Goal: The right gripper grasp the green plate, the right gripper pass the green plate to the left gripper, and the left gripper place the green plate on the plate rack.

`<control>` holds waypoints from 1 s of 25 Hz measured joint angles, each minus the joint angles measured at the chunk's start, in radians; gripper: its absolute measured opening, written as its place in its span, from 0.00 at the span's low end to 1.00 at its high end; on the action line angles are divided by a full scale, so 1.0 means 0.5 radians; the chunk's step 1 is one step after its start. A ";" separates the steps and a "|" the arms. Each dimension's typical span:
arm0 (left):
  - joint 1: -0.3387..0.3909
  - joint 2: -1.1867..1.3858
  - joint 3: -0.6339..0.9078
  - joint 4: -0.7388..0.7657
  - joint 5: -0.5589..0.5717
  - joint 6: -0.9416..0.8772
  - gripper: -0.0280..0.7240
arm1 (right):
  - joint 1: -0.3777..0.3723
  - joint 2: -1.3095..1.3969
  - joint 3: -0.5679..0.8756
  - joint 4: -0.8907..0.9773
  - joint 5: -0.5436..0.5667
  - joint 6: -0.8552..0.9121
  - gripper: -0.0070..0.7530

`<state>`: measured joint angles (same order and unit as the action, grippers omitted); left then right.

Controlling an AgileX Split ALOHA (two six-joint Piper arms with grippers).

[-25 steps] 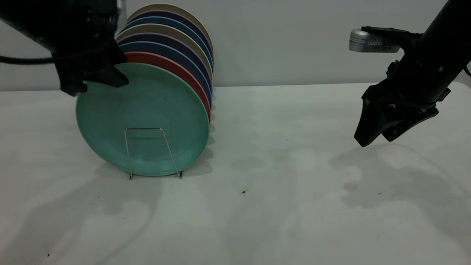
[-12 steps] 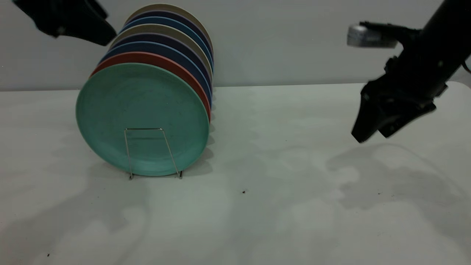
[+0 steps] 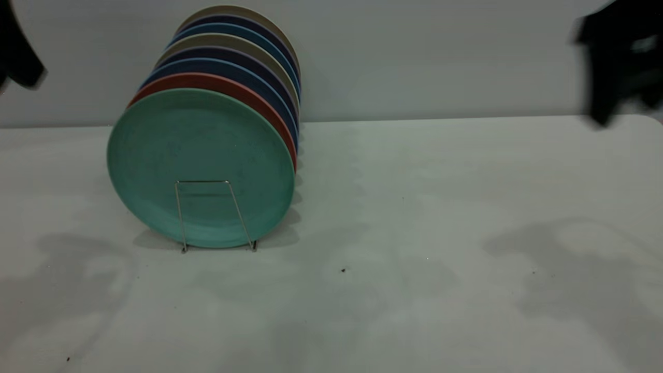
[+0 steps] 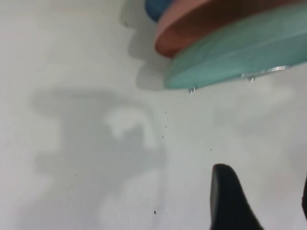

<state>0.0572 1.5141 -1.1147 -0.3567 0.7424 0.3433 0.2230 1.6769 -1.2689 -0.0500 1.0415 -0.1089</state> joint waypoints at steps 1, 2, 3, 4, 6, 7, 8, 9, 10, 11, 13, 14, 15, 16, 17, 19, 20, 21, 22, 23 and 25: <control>0.002 -0.057 0.000 0.009 0.020 -0.009 0.56 | 0.000 -0.069 0.002 -0.090 0.101 0.080 0.74; 0.002 -0.136 0.004 0.017 0.047 -0.009 0.56 | 0.000 -0.147 0.016 -0.143 0.181 0.133 0.73; 0.002 -0.225 0.025 0.025 0.064 -0.009 0.56 | 0.000 -0.235 0.036 -0.160 0.237 0.162 0.72; 0.002 -0.319 0.054 0.030 0.079 -0.007 0.56 | 0.000 -0.316 0.064 -0.163 0.289 0.173 0.71; 0.002 -0.493 0.155 0.039 0.098 -0.005 0.58 | 0.000 -0.537 0.127 -0.123 0.334 0.182 0.70; 0.002 -0.588 0.216 0.042 0.107 -0.003 0.60 | 0.000 -0.658 0.167 -0.091 0.345 0.177 0.69; 0.002 -0.667 0.268 0.044 0.114 -0.003 0.61 | 0.000 -0.764 0.213 -0.045 0.351 0.158 0.69; 0.002 -0.764 0.329 0.044 0.129 -0.003 0.63 | 0.000 -0.895 0.264 0.006 0.362 0.133 0.69; 0.002 -0.862 0.387 0.046 0.151 -0.003 0.65 | 0.000 -1.026 0.307 0.060 0.370 0.100 0.69; 0.002 -0.961 0.433 0.047 0.169 -0.003 0.66 | 0.000 -1.134 0.358 0.100 0.375 0.073 0.69; 0.002 -1.148 0.538 0.056 0.204 -0.002 0.67 | 0.000 -1.388 0.456 0.213 0.387 -0.002 0.69; 0.002 -1.249 0.589 0.061 0.216 -0.002 0.68 | 0.000 -1.510 0.508 0.258 0.398 -0.035 0.68; 0.002 -1.350 0.629 0.066 0.224 -0.002 0.68 | 0.000 -1.610 0.560 0.302 0.398 -0.072 0.68; 0.002 -1.433 0.676 0.072 0.239 -0.008 0.68 | 0.000 -1.727 0.615 0.340 0.398 -0.106 0.68; 0.002 -1.531 0.722 0.073 0.257 -0.011 0.68 | 0.000 -1.842 0.662 0.366 0.398 -0.134 0.68; 0.002 -1.707 0.808 0.078 0.267 -0.018 0.68 | 0.000 -2.044 0.782 0.389 0.398 -0.178 0.68; 0.002 -1.797 0.857 0.079 0.269 -0.018 0.68 | 0.000 -2.144 0.847 0.393 0.398 -0.193 0.68; 0.002 -1.883 0.906 0.079 0.271 -0.020 0.68 | 0.000 -2.241 0.905 0.393 0.398 -0.197 0.68; 0.002 -1.963 0.947 0.079 0.274 -0.020 0.68 | 0.000 -2.317 0.977 0.393 0.393 -0.205 0.68; 0.002 -2.027 0.997 0.079 0.280 -0.020 0.68 | 0.000 -2.404 1.047 0.391 0.388 -0.210 0.68; 0.002 -2.165 1.087 0.084 0.306 -0.020 0.68 | 0.000 -2.550 1.174 0.385 0.352 -0.230 0.68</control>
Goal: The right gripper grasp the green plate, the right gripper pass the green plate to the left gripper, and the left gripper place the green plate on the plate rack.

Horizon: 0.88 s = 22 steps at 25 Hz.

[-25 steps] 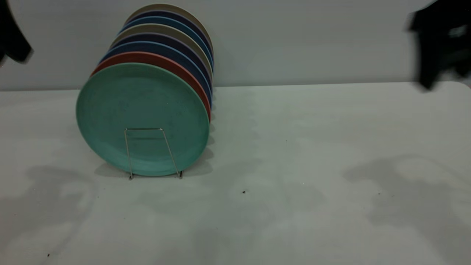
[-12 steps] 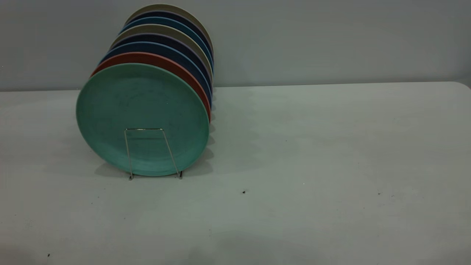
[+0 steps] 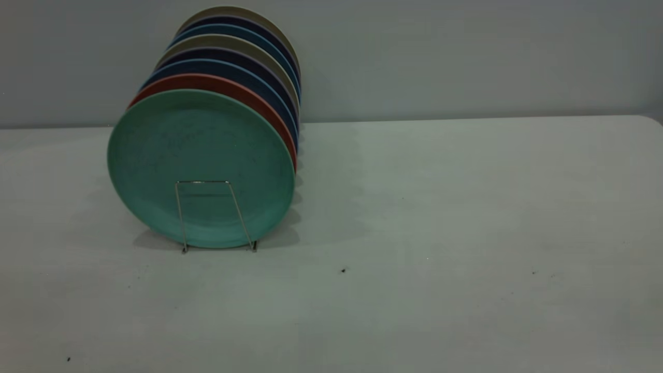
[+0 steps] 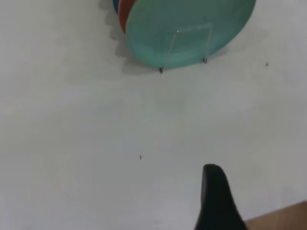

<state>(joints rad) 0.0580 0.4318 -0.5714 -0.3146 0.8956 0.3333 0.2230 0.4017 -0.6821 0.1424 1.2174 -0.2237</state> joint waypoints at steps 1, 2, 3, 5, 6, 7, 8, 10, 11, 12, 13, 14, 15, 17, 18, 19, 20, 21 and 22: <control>0.000 -0.051 0.047 0.005 0.012 0.005 0.68 | 0.000 -0.072 0.062 -0.017 -0.020 -0.012 0.68; 0.000 -0.109 0.090 0.014 0.028 0.014 0.68 | 0.000 -0.141 0.122 -0.044 -0.037 -0.020 0.68; 0.000 -0.164 0.126 0.026 0.047 0.019 0.68 | 0.000 -0.206 0.168 -0.074 -0.046 -0.023 0.68; 0.000 -0.261 0.171 0.046 0.068 0.023 0.68 | 0.000 -0.309 0.258 -0.120 -0.061 -0.024 0.68; 0.000 -0.311 0.181 0.049 0.071 0.025 0.68 | 0.000 -0.357 0.290 -0.135 -0.074 -0.024 0.68; 0.000 -0.358 0.188 0.049 0.071 0.024 0.68 | 0.000 -0.396 0.327 -0.141 -0.089 -0.024 0.68; 0.000 -0.403 0.191 0.049 0.073 0.024 0.68 | 0.000 -0.423 0.359 -0.145 -0.107 -0.024 0.68; 0.000 -0.481 0.191 0.049 0.075 0.024 0.68 | 0.000 -0.466 0.399 -0.130 -0.131 -0.024 0.68; 0.000 -0.520 0.191 0.049 0.077 0.024 0.68 | 0.000 -0.471 0.403 -0.122 -0.136 -0.024 0.68; 0.000 -0.551 0.191 0.049 0.082 0.024 0.68 | 0.000 -0.475 0.403 -0.110 -0.145 -0.024 0.68; 0.000 -0.587 0.191 0.049 0.092 0.024 0.68 | 0.000 -0.477 0.403 -0.101 -0.150 -0.024 0.68; 0.000 -0.617 0.191 0.049 0.110 0.024 0.68 | 0.000 -0.477 0.403 -0.098 -0.150 -0.024 0.68; 0.000 -0.642 0.191 0.049 0.119 0.024 0.68 | 0.000 -0.477 0.403 -0.094 -0.153 -0.024 0.68; 0.000 -0.674 0.188 0.049 0.142 0.022 0.68 | 0.000 -0.479 0.403 -0.093 -0.155 -0.024 0.68; 0.000 -0.687 0.186 0.049 0.157 0.017 0.68 | 0.000 -0.482 0.403 -0.093 -0.155 -0.024 0.68; 0.000 -0.699 0.181 0.049 0.173 0.005 0.68 | 0.000 -0.486 0.403 -0.093 -0.155 -0.024 0.68; 0.000 -0.713 0.174 0.051 0.193 -0.011 0.68 | 0.000 -0.486 0.403 -0.093 -0.155 -0.024 0.68; 0.000 -0.728 0.165 0.059 0.216 -0.030 0.68 | 0.000 -0.486 0.403 -0.093 -0.155 -0.024 0.68; 0.000 -0.745 0.160 0.075 0.234 -0.053 0.68 | 0.000 -0.486 0.403 -0.093 -0.155 -0.024 0.68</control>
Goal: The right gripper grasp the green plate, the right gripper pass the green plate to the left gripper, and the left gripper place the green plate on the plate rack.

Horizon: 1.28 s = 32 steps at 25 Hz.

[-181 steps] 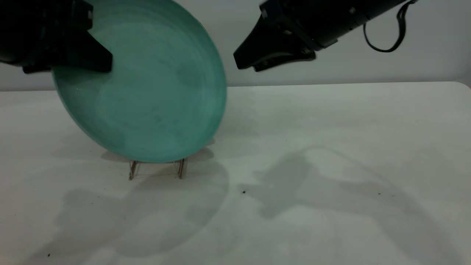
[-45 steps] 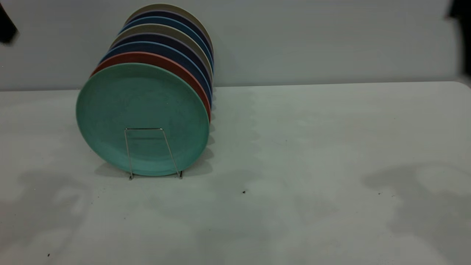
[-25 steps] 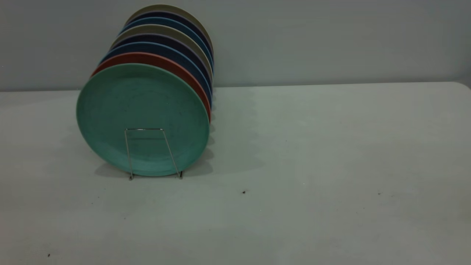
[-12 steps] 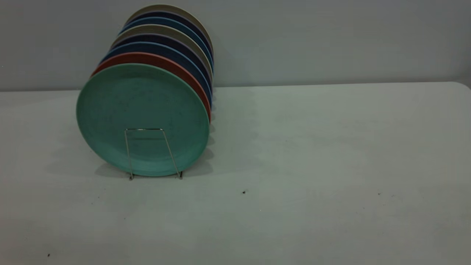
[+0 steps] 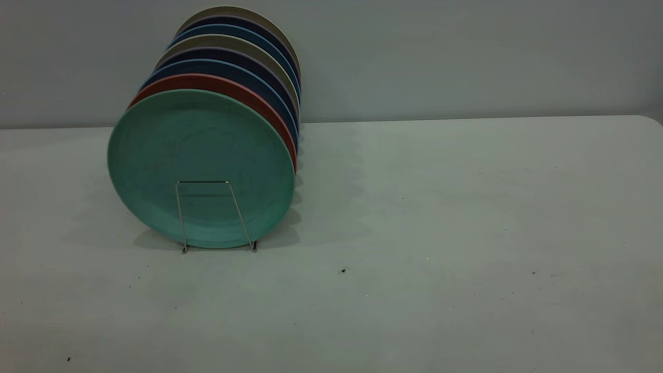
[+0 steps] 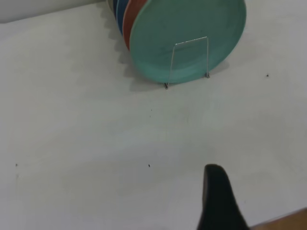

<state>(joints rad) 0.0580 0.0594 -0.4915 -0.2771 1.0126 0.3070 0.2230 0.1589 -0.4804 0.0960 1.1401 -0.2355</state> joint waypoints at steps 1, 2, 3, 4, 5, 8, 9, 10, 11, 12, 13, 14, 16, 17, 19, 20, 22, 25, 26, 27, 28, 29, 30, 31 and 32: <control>0.000 -0.012 -0.008 0.032 0.024 -0.038 0.68 | 0.000 0.000 0.000 0.000 0.000 0.000 0.68; 0.000 -0.027 -0.012 0.075 0.047 -0.088 0.68 | 0.000 0.000 0.000 0.000 0.000 0.002 0.68; 0.000 -0.037 -0.014 0.124 0.085 -0.135 0.68 | 0.000 0.000 0.000 0.000 0.000 0.002 0.68; 0.000 -0.042 -0.014 0.193 0.122 -0.195 0.68 | 0.000 0.000 0.000 0.000 0.000 0.002 0.68; 0.000 -0.047 -0.014 0.270 0.165 -0.253 0.68 | 0.000 0.000 0.000 0.000 0.000 0.005 0.68; -0.025 -0.047 -0.014 0.476 0.209 -0.422 0.68 | 0.000 0.000 0.000 0.000 0.000 0.014 0.68; -0.041 -0.047 -0.014 0.513 0.211 -0.479 0.68 | 0.000 0.000 0.000 0.000 0.000 0.016 0.68; -0.053 -0.047 -0.006 0.532 0.214 -0.520 0.68 | 0.000 0.000 0.000 0.000 0.000 0.016 0.68; -0.065 -0.047 0.000 0.536 0.220 -0.545 0.68 | 0.000 0.000 0.000 0.000 0.000 0.017 0.68; -0.073 -0.047 0.009 0.532 0.224 -0.554 0.68 | 0.000 0.000 0.000 0.000 0.000 0.017 0.68; -0.081 -0.047 0.010 0.529 0.228 -0.554 0.68 | 0.000 0.000 0.000 0.000 0.000 0.017 0.68; -0.093 -0.047 0.010 0.528 0.228 -0.554 0.68 | 0.000 0.000 0.000 0.000 0.000 0.017 0.68; -0.121 -0.052 0.010 0.525 0.229 -0.554 0.68 | 0.000 0.000 0.000 0.000 0.000 0.019 0.68; -0.128 -0.059 0.010 0.523 0.229 -0.554 0.68 | 0.000 0.000 0.000 0.000 0.000 0.022 0.68; -0.129 -0.067 0.010 0.523 0.230 -0.554 0.68 | 0.000 0.000 0.000 0.000 0.000 0.032 0.68; -0.129 -0.067 0.010 0.523 0.230 -0.554 0.68 | 0.000 0.000 0.000 0.000 0.000 0.035 0.68; -0.129 -0.067 0.010 0.521 0.230 -0.554 0.68 | 0.000 0.000 0.000 0.002 0.000 0.038 0.68; -0.129 -0.067 0.010 0.519 0.230 -0.554 0.68 | 0.000 0.000 0.000 0.016 0.000 0.039 0.68; -0.129 -0.067 0.010 0.519 0.230 -0.554 0.68 | 0.000 0.000 0.000 0.016 0.000 0.039 0.68; -0.129 -0.067 0.010 0.519 0.230 -0.554 0.68 | 0.000 0.000 0.000 0.016 0.000 0.039 0.68; -0.129 -0.067 0.010 0.519 0.230 -0.554 0.68 | 0.000 0.000 0.000 0.016 0.000 0.039 0.68; -0.129 -0.067 0.010 0.519 0.231 -0.554 0.68 | 0.000 0.000 0.000 0.016 0.000 0.039 0.68; -0.129 -0.067 0.010 0.519 0.231 -0.554 0.68 | 0.000 0.000 0.000 0.016 0.000 0.039 0.68; -0.129 -0.067 0.010 0.519 0.231 -0.554 0.68 | 0.000 0.000 0.000 0.016 0.000 0.039 0.68; -0.129 -0.067 0.010 0.519 0.233 -0.554 0.68 | 0.000 0.000 0.000 0.016 0.000 0.039 0.68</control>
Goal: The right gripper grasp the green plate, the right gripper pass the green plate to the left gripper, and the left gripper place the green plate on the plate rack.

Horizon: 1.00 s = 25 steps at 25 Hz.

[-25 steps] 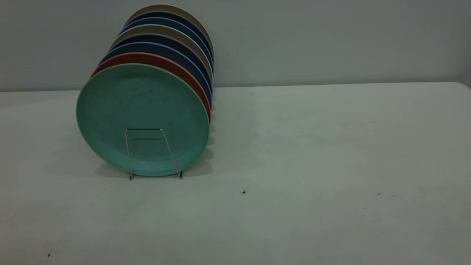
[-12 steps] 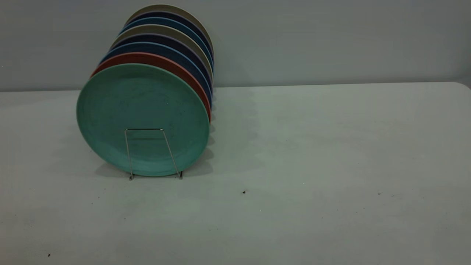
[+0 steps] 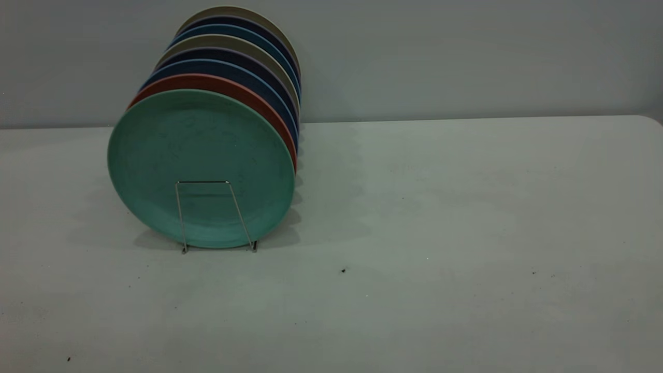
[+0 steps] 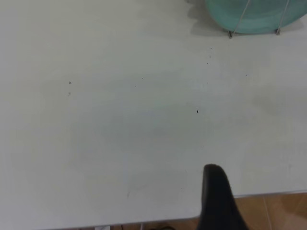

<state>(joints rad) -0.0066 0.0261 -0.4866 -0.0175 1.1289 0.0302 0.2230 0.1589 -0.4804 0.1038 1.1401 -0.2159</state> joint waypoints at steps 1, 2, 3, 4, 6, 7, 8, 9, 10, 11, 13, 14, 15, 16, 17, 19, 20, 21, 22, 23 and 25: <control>0.000 0.000 0.000 0.000 0.000 0.000 0.68 | 0.000 -0.002 0.000 0.000 0.000 0.000 0.68; 0.000 0.000 0.000 -0.001 0.001 0.000 0.68 | -0.009 -0.013 0.000 0.002 0.000 0.000 0.68; 0.000 0.000 0.000 -0.001 0.001 0.000 0.68 | -0.038 -0.034 0.000 0.002 0.000 0.000 0.68; 0.000 0.000 0.000 -0.001 0.001 0.000 0.68 | -0.084 -0.057 0.000 0.007 0.000 0.000 0.67; 0.000 -0.008 0.000 -0.001 0.002 0.000 0.68 | -0.185 -0.121 0.000 0.014 0.000 0.000 0.66; 0.000 -0.023 0.000 -0.001 0.002 0.000 0.68 | -0.241 -0.151 0.000 0.014 0.000 0.000 0.66; 0.000 -0.036 0.000 -0.001 0.002 0.000 0.68 | -0.292 -0.188 0.000 0.014 0.000 0.000 0.66; 0.000 -0.054 0.000 -0.001 0.002 0.000 0.68 | -0.331 -0.222 0.000 0.014 0.000 0.000 0.65; 0.000 -0.075 0.000 -0.001 0.005 0.000 0.68 | -0.372 -0.253 0.000 0.014 0.000 0.000 0.64; 0.000 -0.085 0.000 -0.001 0.005 0.000 0.68 | -0.407 -0.279 0.000 0.014 0.000 0.000 0.64; 0.000 -0.090 0.000 -0.001 0.005 0.000 0.68 | -0.445 -0.335 0.000 0.016 0.002 0.000 0.62; 0.000 -0.090 0.000 -0.001 0.005 0.000 0.68 | -0.450 -0.347 0.000 0.016 0.002 0.000 0.62; 0.000 -0.092 0.000 -0.001 0.005 0.000 0.68 | -0.450 -0.351 0.000 0.016 0.002 0.000 0.61; 0.000 -0.097 0.000 -0.001 0.005 0.000 0.68 | -0.450 -0.351 0.000 0.016 0.002 0.000 0.60; 0.000 -0.097 0.000 -0.001 0.005 -0.002 0.68 | -0.446 -0.351 0.000 0.016 0.002 0.000 0.60; 0.000 -0.097 0.000 -0.001 0.005 -0.002 0.68 | -0.445 -0.351 0.000 0.016 0.002 0.000 0.58; 0.000 -0.097 0.000 -0.001 0.005 -0.002 0.68 | -0.444 -0.351 0.000 0.016 0.002 0.002 0.57; 0.000 -0.097 0.000 -0.001 0.005 -0.002 0.68 | -0.444 -0.351 0.000 0.016 0.002 0.002 0.57; 0.000 -0.097 0.000 -0.001 0.005 -0.002 0.68 | -0.444 -0.351 0.000 0.016 0.002 0.002 0.56; 0.000 -0.097 0.000 -0.001 0.005 -0.002 0.68 | -0.444 -0.351 0.000 0.016 0.002 0.002 0.55; 0.000 -0.097 0.000 -0.001 0.005 -0.002 0.68 | -0.444 -0.351 0.000 0.016 0.002 0.002 0.53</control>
<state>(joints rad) -0.0066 -0.0222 -0.4866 -0.0182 1.1312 0.0294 0.0012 -0.0169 -0.4804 0.1117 1.1412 -0.2152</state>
